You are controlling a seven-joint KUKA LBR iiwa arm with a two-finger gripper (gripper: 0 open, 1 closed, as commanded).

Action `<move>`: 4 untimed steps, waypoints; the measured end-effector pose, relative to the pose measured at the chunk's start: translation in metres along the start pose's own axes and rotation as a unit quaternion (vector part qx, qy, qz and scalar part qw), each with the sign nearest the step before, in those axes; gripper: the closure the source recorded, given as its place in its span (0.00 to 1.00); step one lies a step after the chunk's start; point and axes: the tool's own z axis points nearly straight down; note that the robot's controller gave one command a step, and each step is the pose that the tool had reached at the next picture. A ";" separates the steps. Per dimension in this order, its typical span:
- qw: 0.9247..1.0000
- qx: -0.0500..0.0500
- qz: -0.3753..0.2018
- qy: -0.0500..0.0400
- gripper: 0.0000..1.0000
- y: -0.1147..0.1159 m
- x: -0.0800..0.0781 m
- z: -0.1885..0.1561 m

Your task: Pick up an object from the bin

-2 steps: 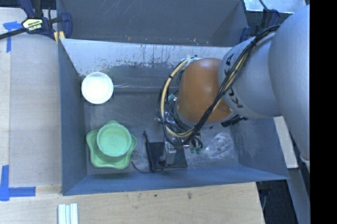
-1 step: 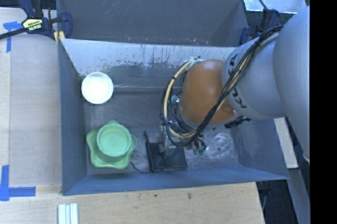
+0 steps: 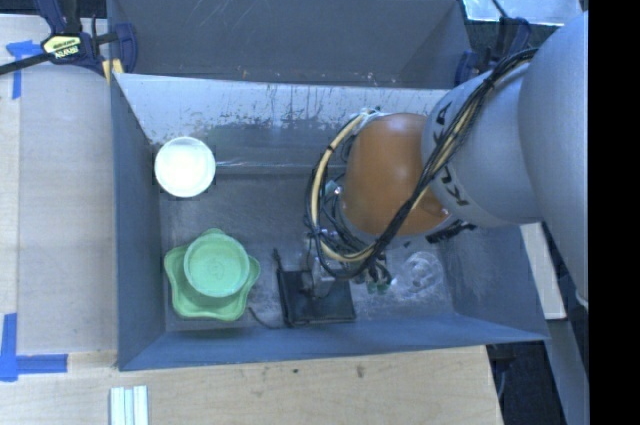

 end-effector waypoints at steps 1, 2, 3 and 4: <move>1.000 0.000 0.000 0.002 1.00 0.000 0.002 -0.006; 1.000 0.000 0.000 0.002 1.00 0.000 0.002 -0.024; 1.000 0.000 0.000 -0.002 1.00 0.000 -0.001 -0.034; 1.000 0.000 0.000 -0.001 1.00 0.000 0.000 -0.041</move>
Offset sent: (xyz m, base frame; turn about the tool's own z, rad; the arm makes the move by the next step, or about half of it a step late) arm 0.0000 -0.0001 0.0401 0.0000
